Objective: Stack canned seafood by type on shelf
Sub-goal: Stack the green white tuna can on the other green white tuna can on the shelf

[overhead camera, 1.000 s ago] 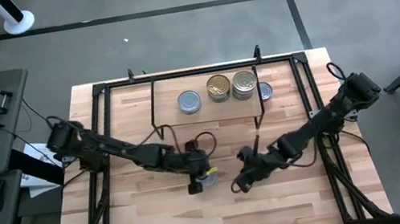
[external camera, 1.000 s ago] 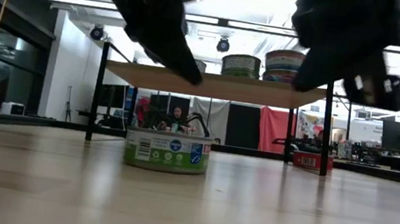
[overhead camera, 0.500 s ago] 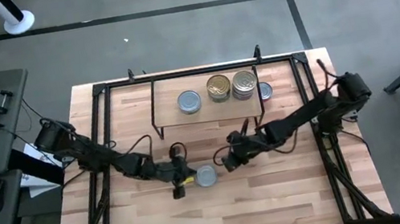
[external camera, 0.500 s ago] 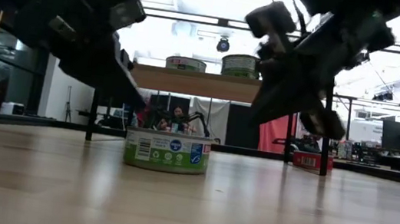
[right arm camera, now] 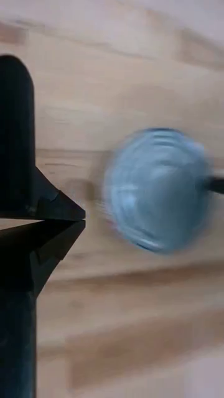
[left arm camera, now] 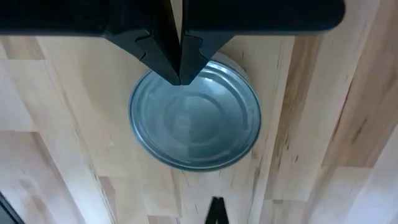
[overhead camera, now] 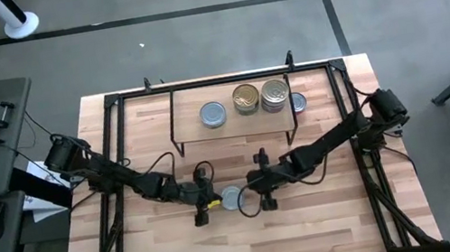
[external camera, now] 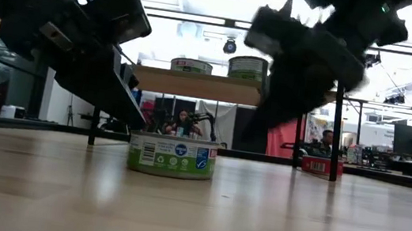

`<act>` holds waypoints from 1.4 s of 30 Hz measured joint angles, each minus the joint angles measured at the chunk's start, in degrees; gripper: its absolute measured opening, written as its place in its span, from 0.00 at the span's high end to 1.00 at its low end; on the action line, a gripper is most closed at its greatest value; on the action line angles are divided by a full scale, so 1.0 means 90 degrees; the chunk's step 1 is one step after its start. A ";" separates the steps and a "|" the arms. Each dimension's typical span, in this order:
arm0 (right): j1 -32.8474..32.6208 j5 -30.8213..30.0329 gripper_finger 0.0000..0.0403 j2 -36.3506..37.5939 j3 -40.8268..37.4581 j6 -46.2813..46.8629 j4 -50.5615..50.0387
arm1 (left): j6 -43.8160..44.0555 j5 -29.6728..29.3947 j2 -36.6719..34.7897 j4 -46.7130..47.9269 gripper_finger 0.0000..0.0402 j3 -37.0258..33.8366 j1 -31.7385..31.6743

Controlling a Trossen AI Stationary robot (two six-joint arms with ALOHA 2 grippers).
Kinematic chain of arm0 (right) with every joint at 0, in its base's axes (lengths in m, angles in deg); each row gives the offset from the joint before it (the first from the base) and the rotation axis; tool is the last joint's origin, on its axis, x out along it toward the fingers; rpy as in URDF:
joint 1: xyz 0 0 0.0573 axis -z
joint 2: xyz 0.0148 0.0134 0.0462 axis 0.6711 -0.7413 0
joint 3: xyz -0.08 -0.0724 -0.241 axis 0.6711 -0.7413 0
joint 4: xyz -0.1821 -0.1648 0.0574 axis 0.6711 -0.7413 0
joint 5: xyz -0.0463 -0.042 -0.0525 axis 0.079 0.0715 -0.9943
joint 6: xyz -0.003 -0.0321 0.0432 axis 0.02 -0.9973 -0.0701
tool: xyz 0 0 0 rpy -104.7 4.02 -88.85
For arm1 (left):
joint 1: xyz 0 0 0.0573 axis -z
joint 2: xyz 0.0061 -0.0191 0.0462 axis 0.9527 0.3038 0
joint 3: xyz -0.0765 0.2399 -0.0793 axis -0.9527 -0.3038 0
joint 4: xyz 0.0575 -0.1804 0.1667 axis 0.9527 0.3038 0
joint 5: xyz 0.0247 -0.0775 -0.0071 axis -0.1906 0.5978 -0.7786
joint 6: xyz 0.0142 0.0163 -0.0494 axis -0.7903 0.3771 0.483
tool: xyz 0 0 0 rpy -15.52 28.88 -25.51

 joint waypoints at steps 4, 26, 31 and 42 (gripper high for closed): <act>0.0058 0.0325 1.00 -0.0042 -0.0041 0.0059 -0.0004 | -0.0084 -0.0106 0.0000 -0.0033 1.00 0.0000 0.0000; 0.0034 0.0446 1.00 -0.0681 0.0518 -0.0269 0.0373 | -0.0534 -0.0163 0.0286 -0.0047 1.00 0.0015 0.0098; -0.0056 0.0648 1.00 -0.0642 0.0822 -0.0358 0.0085 | -0.0534 -0.0132 0.0270 0.0017 1.00 0.0010 0.0107; -0.0138 0.0716 1.00 -0.0625 0.1462 -0.0983 0.0092 | -0.0595 -0.0132 0.0017 0.0517 1.00 -0.0012 0.0136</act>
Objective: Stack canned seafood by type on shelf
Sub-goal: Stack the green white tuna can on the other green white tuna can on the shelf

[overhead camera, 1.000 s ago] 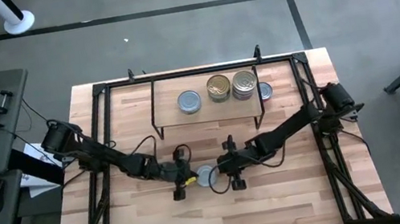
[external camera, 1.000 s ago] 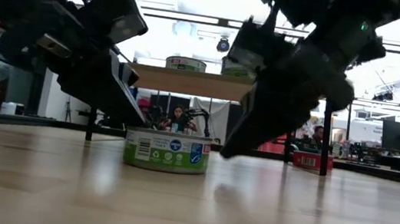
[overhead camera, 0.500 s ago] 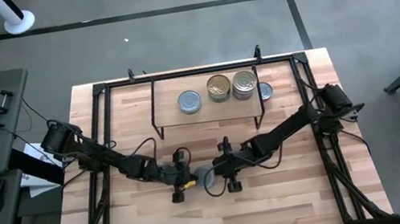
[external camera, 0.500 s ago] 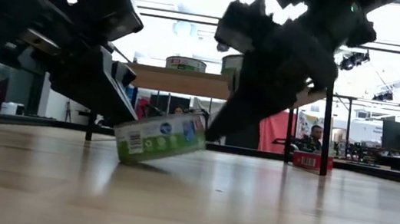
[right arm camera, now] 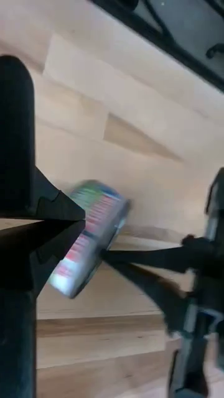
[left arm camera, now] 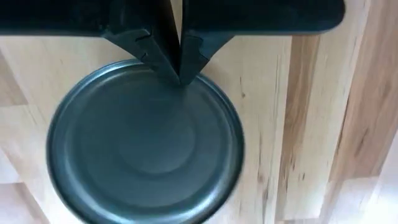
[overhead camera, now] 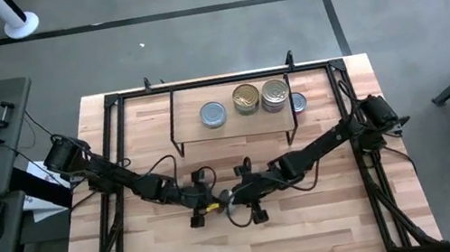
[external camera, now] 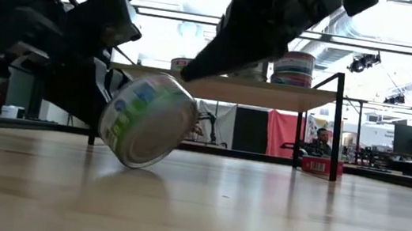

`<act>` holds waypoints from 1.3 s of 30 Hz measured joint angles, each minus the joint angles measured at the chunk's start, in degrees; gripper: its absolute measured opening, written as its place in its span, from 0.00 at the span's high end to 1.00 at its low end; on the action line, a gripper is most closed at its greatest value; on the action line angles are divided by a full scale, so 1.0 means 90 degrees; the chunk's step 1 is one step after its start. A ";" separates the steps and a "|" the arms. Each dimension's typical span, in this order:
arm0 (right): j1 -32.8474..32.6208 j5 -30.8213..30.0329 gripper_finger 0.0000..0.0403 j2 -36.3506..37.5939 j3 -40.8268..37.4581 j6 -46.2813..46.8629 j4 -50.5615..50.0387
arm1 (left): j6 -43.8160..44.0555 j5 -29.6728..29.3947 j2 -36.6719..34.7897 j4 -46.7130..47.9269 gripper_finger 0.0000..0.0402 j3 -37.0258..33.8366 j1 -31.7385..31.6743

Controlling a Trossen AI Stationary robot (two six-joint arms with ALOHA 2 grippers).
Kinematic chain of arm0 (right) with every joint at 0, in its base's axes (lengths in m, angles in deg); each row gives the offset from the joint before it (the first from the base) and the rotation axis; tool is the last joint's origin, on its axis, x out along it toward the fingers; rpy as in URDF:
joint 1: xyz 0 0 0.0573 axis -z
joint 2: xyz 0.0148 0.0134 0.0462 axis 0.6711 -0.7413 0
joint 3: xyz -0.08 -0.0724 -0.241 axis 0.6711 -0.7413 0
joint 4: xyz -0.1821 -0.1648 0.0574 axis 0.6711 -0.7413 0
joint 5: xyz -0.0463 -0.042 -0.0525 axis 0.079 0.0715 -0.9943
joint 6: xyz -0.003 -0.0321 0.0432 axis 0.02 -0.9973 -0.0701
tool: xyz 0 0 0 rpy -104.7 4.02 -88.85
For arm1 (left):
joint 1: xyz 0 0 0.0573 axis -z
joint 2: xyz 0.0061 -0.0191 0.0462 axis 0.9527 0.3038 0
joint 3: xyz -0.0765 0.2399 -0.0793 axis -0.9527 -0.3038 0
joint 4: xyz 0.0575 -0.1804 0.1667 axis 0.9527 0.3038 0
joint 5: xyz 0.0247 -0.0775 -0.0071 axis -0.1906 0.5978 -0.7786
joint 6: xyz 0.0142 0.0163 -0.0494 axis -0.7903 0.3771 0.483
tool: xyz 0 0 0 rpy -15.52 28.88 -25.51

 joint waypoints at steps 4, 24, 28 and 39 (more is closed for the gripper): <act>0.0027 0.0007 1.00 -0.0011 0.0091 -0.0157 -0.0096 | 0.0000 -0.0002 -0.0002 0.0117 1.00 0.0010 0.0005; 0.0369 0.0049 1.00 -0.0004 0.0331 -0.0737 -0.0360 | 0.0066 -0.0236 0.0062 0.0396 1.00 0.0009 0.0022; 0.0366 0.0217 1.00 0.0108 0.0331 -0.0661 -0.1432 | -0.0090 -0.0335 -0.0372 0.0500 1.00 0.0014 0.0049; 0.0348 0.0719 1.00 -0.0283 -0.0269 0.0170 -0.1238 | -0.0654 -0.0213 -0.0433 -0.0090 1.00 0.0016 -0.0066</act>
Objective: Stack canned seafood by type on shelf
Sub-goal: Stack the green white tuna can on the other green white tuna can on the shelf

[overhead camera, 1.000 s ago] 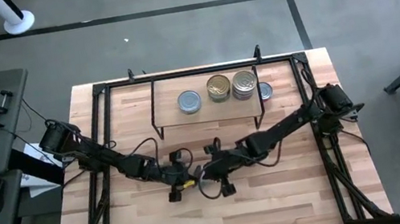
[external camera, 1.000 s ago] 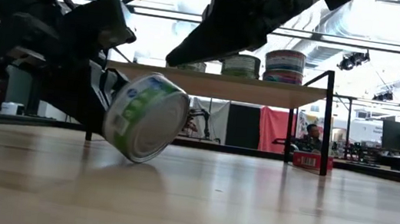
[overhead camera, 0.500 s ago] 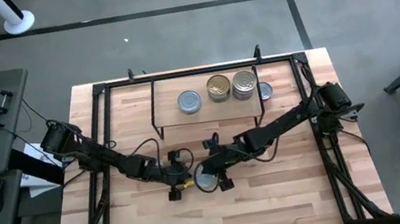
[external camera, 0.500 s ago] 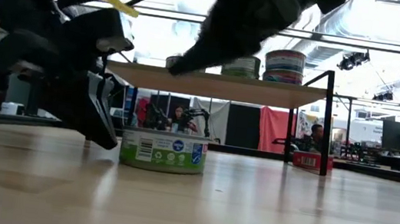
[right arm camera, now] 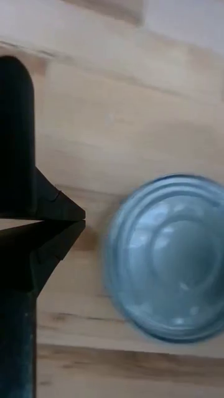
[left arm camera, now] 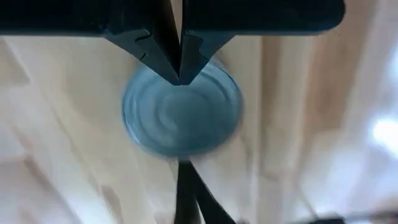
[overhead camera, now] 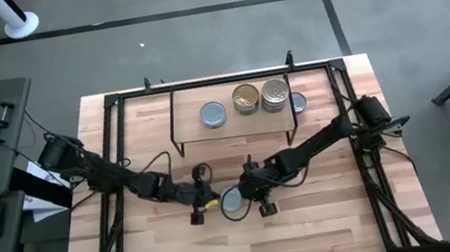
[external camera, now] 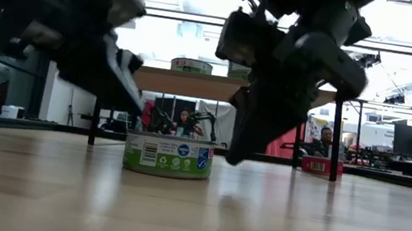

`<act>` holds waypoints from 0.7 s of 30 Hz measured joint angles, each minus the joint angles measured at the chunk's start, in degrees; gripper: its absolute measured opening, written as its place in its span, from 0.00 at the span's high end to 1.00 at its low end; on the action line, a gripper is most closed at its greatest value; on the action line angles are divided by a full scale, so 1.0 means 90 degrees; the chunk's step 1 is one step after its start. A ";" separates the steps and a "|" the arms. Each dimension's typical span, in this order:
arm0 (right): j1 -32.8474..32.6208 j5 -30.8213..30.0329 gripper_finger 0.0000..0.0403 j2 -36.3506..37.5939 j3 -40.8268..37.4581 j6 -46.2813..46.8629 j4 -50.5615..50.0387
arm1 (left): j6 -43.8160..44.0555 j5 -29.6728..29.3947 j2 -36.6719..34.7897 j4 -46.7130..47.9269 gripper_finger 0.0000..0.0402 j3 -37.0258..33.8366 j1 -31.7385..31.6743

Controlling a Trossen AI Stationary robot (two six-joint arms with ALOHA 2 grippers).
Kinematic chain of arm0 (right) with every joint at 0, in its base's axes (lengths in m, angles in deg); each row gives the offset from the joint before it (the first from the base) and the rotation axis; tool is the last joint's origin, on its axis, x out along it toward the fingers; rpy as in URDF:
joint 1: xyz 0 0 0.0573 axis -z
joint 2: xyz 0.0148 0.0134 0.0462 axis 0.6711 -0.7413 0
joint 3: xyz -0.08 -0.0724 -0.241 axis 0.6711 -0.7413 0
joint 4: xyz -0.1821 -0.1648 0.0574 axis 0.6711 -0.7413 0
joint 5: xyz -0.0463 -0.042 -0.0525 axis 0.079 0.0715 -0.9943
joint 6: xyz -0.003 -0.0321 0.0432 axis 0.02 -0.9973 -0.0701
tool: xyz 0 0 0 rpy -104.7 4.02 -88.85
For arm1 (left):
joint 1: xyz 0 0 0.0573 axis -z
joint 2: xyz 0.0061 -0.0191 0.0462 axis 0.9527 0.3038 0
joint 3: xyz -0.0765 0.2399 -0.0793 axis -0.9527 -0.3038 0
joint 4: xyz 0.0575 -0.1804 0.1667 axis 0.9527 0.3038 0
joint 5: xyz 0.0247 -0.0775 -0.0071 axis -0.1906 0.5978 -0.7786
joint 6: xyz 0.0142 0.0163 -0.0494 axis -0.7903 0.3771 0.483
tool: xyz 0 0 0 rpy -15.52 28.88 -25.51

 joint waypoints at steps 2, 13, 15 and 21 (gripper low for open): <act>0.0015 0.0002 1.00 -0.0040 0.0011 0.0045 0.0231 | 0.0001 0.0211 0.0250 -0.0074 1.00 0.0012 0.0000; -0.0054 0.0145 1.00 -0.0033 0.0313 -0.0047 0.0281 | 0.0161 0.0076 0.0591 -0.0031 1.00 0.0044 0.0121; -0.0095 0.0226 1.00 -0.0027 0.0471 -0.0156 0.0342 | 0.0159 -0.0016 0.0559 0.0118 1.00 0.0045 0.0121; -0.0072 0.0127 1.00 -0.0003 0.0832 -0.0421 0.0442 | 0.0159 -0.0030 0.0516 0.0478 1.00 0.0027 0.0126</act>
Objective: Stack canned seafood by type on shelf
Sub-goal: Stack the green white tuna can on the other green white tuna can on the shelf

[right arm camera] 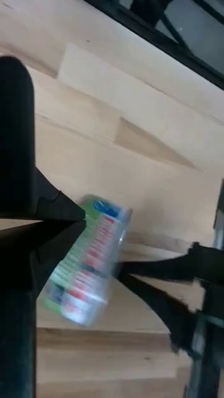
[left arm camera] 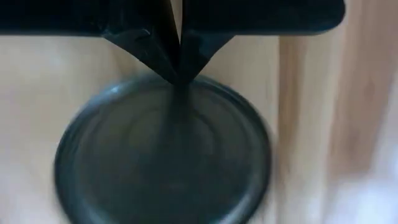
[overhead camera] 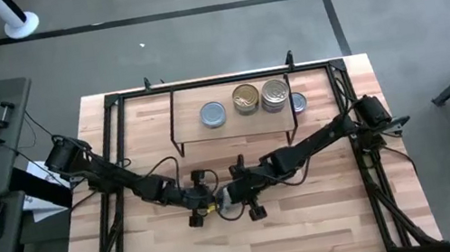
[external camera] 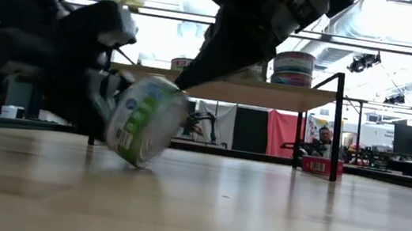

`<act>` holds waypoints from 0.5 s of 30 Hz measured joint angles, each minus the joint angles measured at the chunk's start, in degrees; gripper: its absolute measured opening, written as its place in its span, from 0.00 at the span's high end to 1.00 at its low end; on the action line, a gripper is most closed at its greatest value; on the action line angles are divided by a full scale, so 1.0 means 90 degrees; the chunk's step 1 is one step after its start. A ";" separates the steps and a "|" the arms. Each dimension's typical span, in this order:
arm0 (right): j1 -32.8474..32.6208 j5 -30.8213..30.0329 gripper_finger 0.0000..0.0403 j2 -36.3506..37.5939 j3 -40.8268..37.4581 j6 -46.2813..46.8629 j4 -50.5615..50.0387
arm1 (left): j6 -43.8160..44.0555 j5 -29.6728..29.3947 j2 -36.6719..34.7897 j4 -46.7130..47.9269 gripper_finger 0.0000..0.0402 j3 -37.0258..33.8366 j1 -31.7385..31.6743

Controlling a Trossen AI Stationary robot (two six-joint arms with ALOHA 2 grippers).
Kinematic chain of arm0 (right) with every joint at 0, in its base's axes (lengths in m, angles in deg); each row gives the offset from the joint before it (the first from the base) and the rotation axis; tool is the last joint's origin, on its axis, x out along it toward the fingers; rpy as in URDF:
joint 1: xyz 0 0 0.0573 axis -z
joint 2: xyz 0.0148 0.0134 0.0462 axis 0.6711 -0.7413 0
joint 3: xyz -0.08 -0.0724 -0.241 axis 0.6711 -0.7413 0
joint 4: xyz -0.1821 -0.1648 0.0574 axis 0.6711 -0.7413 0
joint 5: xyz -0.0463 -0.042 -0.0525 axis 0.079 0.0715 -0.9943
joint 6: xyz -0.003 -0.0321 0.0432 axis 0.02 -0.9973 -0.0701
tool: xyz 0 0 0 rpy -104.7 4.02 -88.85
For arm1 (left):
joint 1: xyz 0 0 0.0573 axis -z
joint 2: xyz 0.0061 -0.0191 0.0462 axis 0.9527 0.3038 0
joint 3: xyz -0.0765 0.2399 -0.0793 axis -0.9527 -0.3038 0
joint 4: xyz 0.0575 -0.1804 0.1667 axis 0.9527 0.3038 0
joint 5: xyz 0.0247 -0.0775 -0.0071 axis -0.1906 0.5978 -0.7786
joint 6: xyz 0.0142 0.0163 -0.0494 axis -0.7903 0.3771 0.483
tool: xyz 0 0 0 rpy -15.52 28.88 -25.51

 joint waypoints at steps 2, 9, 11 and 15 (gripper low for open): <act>0.0005 0.0000 1.00 -0.0008 0.0049 -0.0132 -0.0121 | -0.0007 0.0029 0.0022 0.0183 1.00 -0.0037 0.0002; 0.0138 -0.0014 1.00 -0.0018 0.0226 -0.0424 -0.0051 | 0.0006 0.0026 0.0007 0.0083 1.00 -0.0017 0.0002; 0.0157 -0.0011 1.00 -0.0019 0.0283 -0.0556 -0.0090 | 0.0038 0.0024 0.0005 0.0124 1.00 -0.0016 0.0008; 0.0179 -0.0008 1.00 -0.0019 0.0663 -0.0871 -0.0480 | 0.0266 0.0002 -0.0012 0.0469 1.00 0.0004 0.0055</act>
